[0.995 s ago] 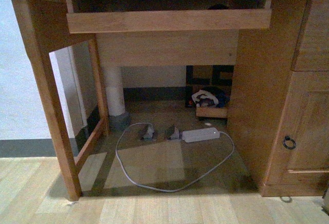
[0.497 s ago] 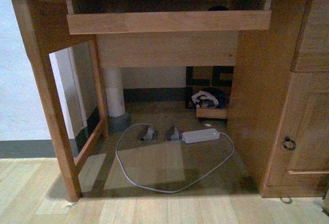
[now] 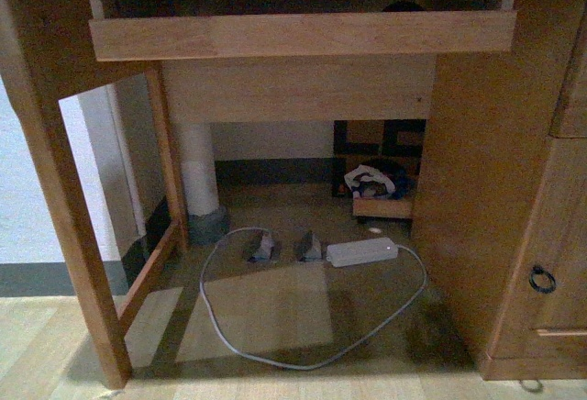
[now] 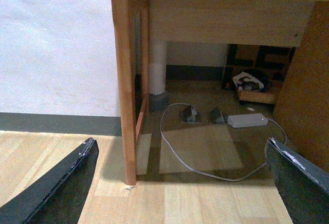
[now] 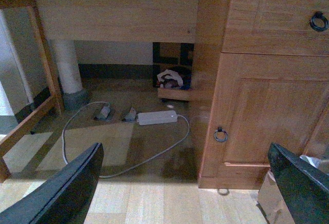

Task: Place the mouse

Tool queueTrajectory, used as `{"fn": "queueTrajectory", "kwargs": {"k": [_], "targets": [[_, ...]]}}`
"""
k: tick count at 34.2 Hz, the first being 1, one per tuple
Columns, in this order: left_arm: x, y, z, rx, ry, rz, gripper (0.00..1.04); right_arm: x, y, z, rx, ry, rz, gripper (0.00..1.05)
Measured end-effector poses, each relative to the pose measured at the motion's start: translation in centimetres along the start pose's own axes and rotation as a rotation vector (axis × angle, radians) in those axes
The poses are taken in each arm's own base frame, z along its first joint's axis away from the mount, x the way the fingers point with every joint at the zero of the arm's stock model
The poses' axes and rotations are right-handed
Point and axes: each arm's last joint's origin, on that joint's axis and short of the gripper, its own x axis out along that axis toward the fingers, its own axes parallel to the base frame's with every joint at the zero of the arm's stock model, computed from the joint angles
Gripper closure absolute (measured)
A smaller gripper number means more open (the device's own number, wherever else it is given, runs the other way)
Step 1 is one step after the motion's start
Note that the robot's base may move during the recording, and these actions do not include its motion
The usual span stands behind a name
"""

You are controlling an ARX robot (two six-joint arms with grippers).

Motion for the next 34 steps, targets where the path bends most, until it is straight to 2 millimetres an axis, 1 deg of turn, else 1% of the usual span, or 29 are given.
{"fn": "queueTrajectory", "kwargs": {"k": [34], "targets": [[0.0,-0.01,0.0,0.002,-0.001,-0.002,0.07,0.0,0.0,0.01,0.0,-0.001,0.0,0.07]]}}
